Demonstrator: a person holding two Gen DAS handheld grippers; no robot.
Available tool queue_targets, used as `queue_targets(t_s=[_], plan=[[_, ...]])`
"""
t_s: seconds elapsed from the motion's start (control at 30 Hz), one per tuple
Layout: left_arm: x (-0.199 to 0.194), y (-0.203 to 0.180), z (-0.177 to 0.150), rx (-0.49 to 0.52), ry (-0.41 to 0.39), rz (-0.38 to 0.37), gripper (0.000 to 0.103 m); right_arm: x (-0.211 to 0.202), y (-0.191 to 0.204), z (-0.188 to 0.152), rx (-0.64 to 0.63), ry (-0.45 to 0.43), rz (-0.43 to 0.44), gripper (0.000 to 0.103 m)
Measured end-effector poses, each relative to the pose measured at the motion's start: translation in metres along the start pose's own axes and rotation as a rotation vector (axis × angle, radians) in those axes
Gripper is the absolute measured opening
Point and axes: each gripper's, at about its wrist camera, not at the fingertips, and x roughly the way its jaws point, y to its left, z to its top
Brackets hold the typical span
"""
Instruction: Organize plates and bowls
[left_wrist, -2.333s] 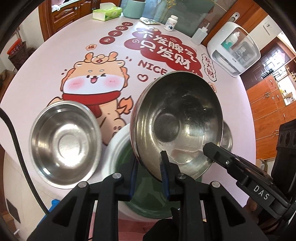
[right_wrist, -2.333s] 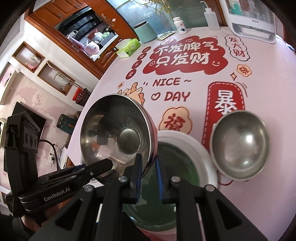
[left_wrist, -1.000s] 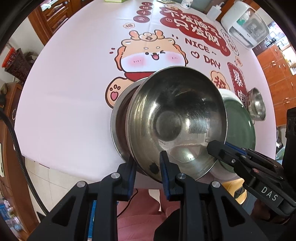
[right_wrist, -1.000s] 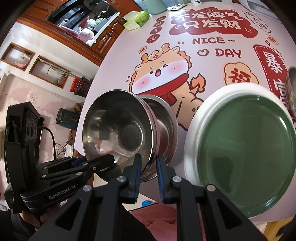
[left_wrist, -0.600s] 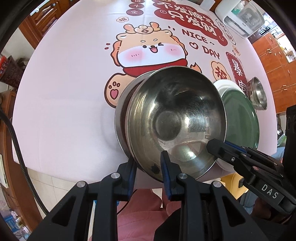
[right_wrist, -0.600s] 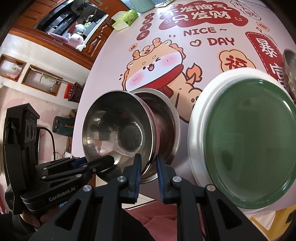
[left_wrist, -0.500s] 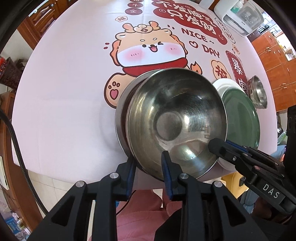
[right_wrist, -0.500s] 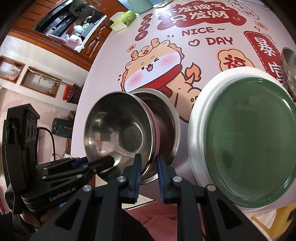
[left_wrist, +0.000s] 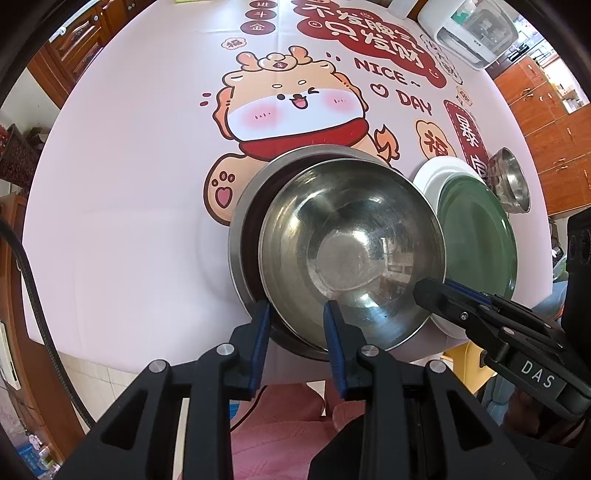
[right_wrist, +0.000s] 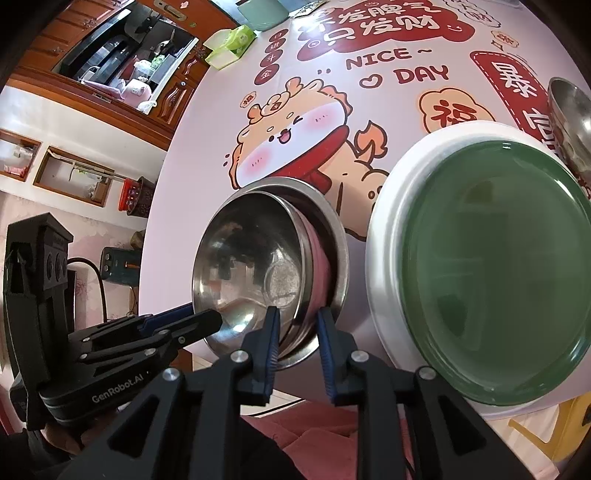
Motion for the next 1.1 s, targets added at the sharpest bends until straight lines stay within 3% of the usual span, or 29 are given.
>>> queue_targets(t_s=[0.37,0.77,1.1], plan=[[-0.012,-0.002,0.0,-0.01,-0.059,-0.019,0.031,-0.011,0.003,0.004,-0.032,-0.033,0.019,0.034],[-0.034,-0.019,0.003,-0.021,-0.175,-0.061,0.032,-0.034,-0.008,0.011,-0.064,-0.086,0.048,0.035],[-0.046,-0.063,0.013,0.02,-0.263,-0.08,0.032,-0.07,-0.035,0.023,-0.075,-0.163,0.034,0.035]])
